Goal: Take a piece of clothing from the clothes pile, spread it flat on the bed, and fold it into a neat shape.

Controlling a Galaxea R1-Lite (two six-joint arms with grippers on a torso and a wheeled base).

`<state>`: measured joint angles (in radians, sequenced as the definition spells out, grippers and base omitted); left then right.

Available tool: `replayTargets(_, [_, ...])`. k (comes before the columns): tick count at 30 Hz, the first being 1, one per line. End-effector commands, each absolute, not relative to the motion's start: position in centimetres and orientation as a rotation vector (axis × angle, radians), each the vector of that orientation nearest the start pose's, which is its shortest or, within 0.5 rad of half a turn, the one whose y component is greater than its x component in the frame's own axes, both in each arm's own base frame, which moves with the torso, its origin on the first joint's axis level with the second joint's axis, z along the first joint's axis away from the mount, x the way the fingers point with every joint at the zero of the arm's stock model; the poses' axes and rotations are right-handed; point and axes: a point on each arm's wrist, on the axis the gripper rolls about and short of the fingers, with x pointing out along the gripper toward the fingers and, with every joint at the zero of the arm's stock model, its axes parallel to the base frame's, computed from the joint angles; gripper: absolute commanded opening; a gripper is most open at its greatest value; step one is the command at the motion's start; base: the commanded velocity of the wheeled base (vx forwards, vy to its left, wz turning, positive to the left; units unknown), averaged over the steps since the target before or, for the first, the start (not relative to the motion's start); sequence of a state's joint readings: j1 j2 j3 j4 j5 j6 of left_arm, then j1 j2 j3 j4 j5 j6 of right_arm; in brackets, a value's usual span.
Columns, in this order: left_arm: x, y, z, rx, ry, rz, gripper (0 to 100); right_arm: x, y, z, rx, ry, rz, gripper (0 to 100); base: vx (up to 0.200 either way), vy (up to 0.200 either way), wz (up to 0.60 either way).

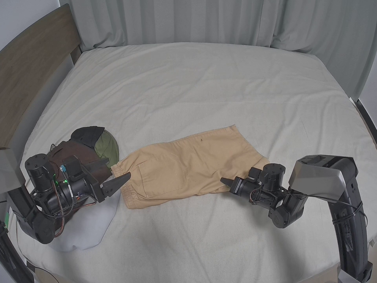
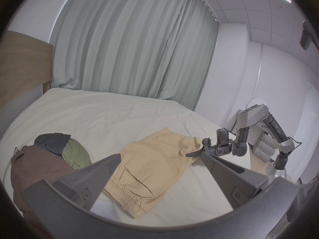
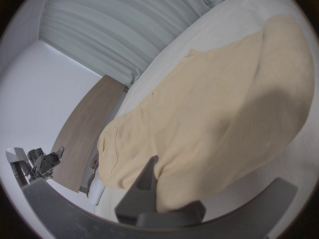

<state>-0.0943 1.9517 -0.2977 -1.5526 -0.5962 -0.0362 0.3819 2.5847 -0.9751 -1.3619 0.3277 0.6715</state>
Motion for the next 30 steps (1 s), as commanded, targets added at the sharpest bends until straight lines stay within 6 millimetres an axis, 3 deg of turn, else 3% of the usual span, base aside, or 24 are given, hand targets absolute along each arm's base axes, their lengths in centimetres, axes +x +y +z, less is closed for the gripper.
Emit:
replayTargets(1, [26.9, -3.7, 8.8, -0.061, 0.113, -0.683, 100, 38.6, 16.4, -4.4, 0.635, 0.487, 0.593, 0, 0.0, 0.0, 0.0])
replayTargets(24, [27.0, -3.4, 8.6, -0.072, 0.121, -0.67, 100, 34.5, 14.7, -4.4, 0.629, 0.529, 0.538, 0, 0.0, 0.0, 0.0])
replayTargets(30, [27.1, -3.4, 8.0, -0.077, 0.145, -0.673, 100, 32.3, 13.8, -4.5, 0.618, 0.565, 0.519, 0, 0.0, 0.0, 0.0])
